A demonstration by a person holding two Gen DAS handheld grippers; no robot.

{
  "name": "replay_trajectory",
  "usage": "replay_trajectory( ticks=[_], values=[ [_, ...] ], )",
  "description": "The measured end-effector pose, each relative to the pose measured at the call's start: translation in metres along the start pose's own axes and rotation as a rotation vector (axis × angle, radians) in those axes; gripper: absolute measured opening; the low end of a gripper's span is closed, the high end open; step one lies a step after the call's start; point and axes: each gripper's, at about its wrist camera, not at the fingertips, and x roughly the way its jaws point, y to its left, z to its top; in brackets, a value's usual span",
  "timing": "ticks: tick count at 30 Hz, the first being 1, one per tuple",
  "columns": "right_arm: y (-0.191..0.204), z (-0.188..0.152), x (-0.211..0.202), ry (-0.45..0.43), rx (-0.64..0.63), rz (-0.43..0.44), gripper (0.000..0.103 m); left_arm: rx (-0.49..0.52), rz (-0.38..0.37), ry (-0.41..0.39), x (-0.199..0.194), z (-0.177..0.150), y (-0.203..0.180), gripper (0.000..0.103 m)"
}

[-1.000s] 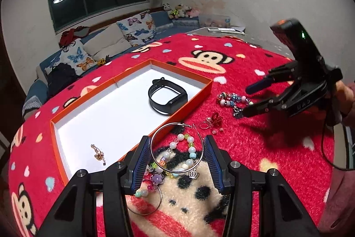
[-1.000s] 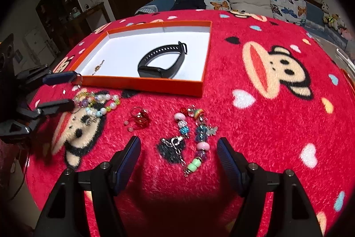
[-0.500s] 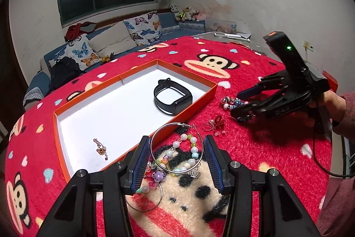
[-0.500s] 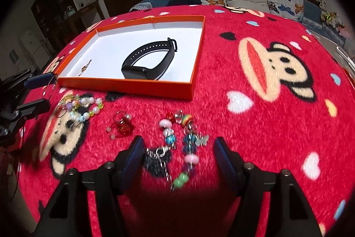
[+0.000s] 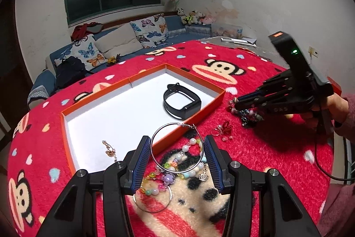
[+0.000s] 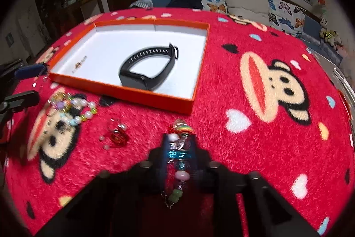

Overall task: Organize jewelry
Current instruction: 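Grasp and lift the beaded charm bracelet with the right tool while the left tool lifts the hoop, then lay the hoop earring in the tray with the left tool while the right tool carries the bracelet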

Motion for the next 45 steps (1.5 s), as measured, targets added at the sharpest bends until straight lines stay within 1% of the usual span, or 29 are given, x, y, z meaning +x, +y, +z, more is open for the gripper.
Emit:
replay_trajectory(
  ticks=[9, 13, 16, 21, 23, 26, 30, 34, 38, 45],
  values=[
    [0.004, 0.019, -0.024, -0.076, 0.001, 0.029, 0.015, -0.042, 0.048, -0.029, -0.007, 0.015, 0.016, 0.052],
    [0.007, 0.035, -0.039, -0.122, -0.013, 0.047, 0.015, -0.067, 0.085, -0.037, -0.005, 0.028, 0.030, 0.052],
    [0.007, 0.054, -0.051, -0.174, -0.020, 0.064, 0.015, -0.086, 0.111, -0.036, 0.001, 0.037, 0.041, 0.052],
    [0.007, 0.085, -0.057, -0.241, -0.030, 0.089, 0.015, -0.114, 0.143, 0.000, 0.022, 0.048, 0.063, 0.052],
    [0.006, 0.099, -0.052, -0.253, -0.025, 0.101, 0.015, -0.129, 0.149, 0.025, 0.034, 0.049, 0.071, 0.052],
    [0.006, 0.113, -0.042, -0.266, -0.033, 0.087, 0.015, -0.141, 0.153, 0.055, 0.054, 0.048, 0.080, 0.052],
    [0.003, 0.128, -0.023, -0.261, -0.026, 0.075, 0.015, -0.143, 0.145, 0.091, 0.079, 0.046, 0.085, 0.052],
    [-0.002, 0.134, 0.001, -0.232, -0.022, 0.061, 0.015, -0.148, 0.137, 0.129, 0.103, 0.041, 0.088, 0.052],
    [-0.005, 0.133, 0.027, -0.180, -0.012, 0.049, 0.015, -0.161, 0.126, 0.154, 0.119, 0.037, 0.093, 0.052],
    [-0.005, 0.124, 0.048, -0.122, -0.012, 0.050, 0.015, -0.162, 0.124, 0.180, 0.137, 0.034, 0.095, 0.052]
  ],
)
